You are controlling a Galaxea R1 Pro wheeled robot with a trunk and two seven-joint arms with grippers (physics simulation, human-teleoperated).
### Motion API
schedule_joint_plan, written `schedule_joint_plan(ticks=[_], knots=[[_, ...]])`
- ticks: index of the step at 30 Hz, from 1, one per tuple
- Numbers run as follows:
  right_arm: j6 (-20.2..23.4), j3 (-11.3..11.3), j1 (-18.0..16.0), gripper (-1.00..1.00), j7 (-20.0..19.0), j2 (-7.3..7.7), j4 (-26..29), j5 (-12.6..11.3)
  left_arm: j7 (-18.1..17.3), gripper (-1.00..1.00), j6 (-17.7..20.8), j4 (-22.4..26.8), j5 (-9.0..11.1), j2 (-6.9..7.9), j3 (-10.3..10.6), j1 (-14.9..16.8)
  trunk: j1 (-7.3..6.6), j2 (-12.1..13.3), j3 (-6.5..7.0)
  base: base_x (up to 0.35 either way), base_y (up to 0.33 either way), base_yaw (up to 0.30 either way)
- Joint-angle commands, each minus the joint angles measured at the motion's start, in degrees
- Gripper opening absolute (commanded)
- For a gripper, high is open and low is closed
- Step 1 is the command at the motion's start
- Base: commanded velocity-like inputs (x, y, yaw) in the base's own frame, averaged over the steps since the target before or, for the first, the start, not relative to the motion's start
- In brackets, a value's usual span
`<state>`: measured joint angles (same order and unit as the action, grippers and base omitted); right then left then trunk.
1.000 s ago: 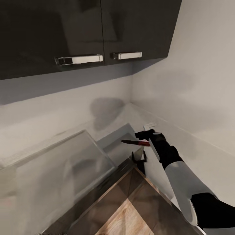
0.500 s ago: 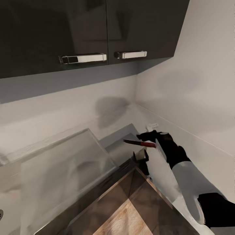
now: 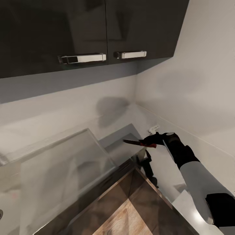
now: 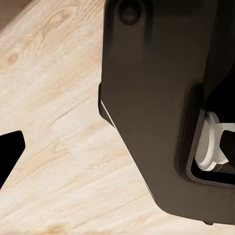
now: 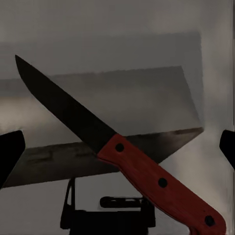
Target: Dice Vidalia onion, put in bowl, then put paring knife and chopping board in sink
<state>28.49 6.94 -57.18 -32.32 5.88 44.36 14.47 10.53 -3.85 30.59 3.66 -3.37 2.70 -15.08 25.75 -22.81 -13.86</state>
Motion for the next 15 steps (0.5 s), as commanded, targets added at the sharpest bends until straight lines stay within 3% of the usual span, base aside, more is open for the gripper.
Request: schedule_joint_plan(ticks=[1,7,9,15], knots=[[0.10,0.09,-0.04,1.00,-0.59,0.24,0.07,0.61,0.37,1.00,-0.10,0.09,0.39,0.03,0.29,-0.01,0.04,-0.11,-0.10,0.000,-0.067,0.000],[0.01,0.09,-0.04,1.00,-0.93,0.90,-0.45,0.71,0.37,1.00,-0.10,0.09,0.39,0.03,0.29,-0.03,0.04,-0.11,-0.10,0.000,-0.053,0.000],[-0.72,0.09,-0.04,1.00,-0.97,2.29,-0.79,0.57,0.37,1.00,-0.10,0.13,0.39,0.03,0.29,-0.02,0.04,-0.11,-0.10,0.000,-0.009,0.000],[-2.22,-0.03,-0.04,1.00,-0.92,3.09,-2.03,0.43,0.41,1.00,-0.10,0.17,0.39,0.04,0.29,-0.02,0.04,-0.11,-0.10,0.000,-0.002,0.000]])
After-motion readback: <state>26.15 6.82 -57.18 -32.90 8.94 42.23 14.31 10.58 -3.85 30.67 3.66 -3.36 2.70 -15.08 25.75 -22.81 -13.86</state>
